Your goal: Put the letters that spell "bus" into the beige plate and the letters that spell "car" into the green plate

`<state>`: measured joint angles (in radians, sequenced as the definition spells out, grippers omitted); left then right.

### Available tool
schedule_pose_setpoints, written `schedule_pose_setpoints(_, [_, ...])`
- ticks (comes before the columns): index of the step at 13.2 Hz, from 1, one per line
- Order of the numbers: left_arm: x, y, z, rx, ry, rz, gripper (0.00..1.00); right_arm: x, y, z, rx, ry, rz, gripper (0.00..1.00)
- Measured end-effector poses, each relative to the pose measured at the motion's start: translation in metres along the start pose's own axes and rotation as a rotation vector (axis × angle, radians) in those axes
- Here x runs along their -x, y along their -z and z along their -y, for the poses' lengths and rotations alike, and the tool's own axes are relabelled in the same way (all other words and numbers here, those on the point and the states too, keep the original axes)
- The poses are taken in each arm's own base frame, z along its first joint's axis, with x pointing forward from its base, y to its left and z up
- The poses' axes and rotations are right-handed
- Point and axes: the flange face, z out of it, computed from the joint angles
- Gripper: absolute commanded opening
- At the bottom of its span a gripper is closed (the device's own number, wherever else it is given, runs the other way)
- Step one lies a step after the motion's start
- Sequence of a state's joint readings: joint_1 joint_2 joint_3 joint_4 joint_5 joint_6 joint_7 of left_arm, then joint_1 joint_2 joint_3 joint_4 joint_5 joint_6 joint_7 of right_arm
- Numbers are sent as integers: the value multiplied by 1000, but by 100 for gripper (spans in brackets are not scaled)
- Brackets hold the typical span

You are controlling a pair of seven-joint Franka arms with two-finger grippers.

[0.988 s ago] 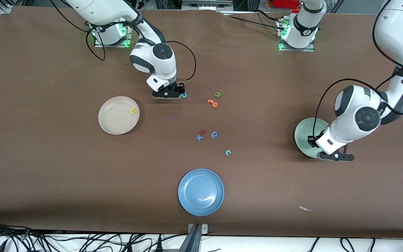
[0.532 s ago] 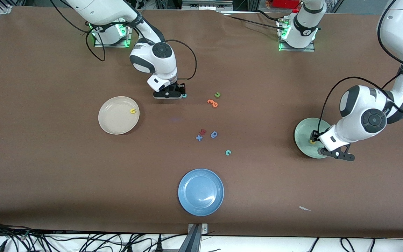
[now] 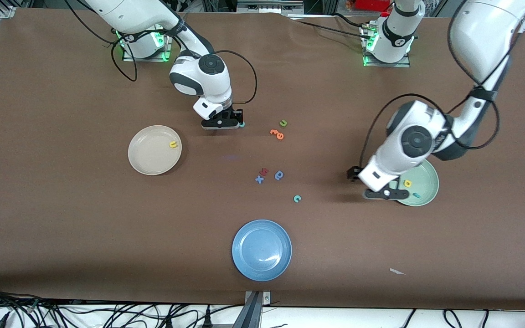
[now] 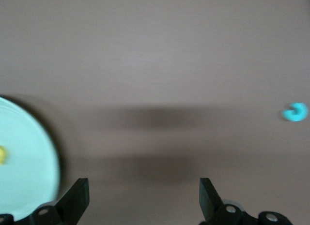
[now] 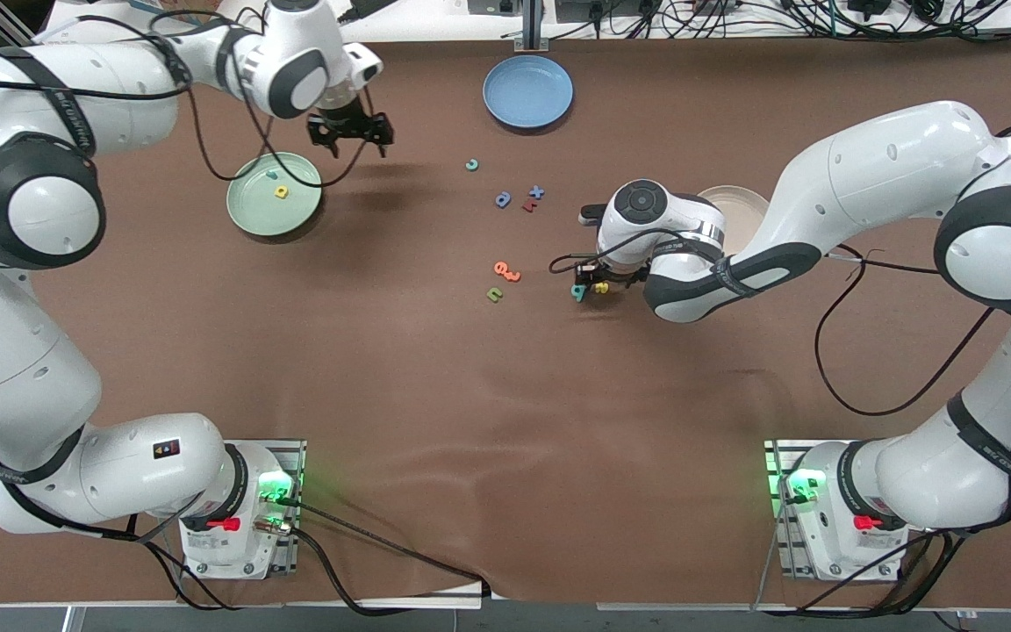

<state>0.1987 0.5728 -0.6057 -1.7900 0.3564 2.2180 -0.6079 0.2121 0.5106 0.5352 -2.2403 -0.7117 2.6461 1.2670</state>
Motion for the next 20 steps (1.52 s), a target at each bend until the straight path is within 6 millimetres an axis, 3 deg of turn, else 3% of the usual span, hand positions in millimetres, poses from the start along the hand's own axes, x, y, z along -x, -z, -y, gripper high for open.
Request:
schedule_pose_setpoints(4, [1,0,-78,69,143,0,100,1,-1,1,-4,5,0,61])
schedule_pose_setpoints(6, [2,-4,-99,84,181,2,100,0,1,1,-6,5,-4,54])
schedule_pose_setpoints(9, [-5,-6,-115,86,250,-14,100,0,2,2,-7,6,-6,42])
schedule_pose_setpoints(14, [-6,-39,-154,14,352,-65,100,0,4,3,-9,8,-10,31])
schedule_pose_setpoints(17, [-21,-43,-154,32,409,-75,100,-1,5,3,-9,8,-11,13])
schedule_pose_setpoints(20, [-36,-56,-150,31,459,-86,100,-1,5,3,-9,8,-12,3])
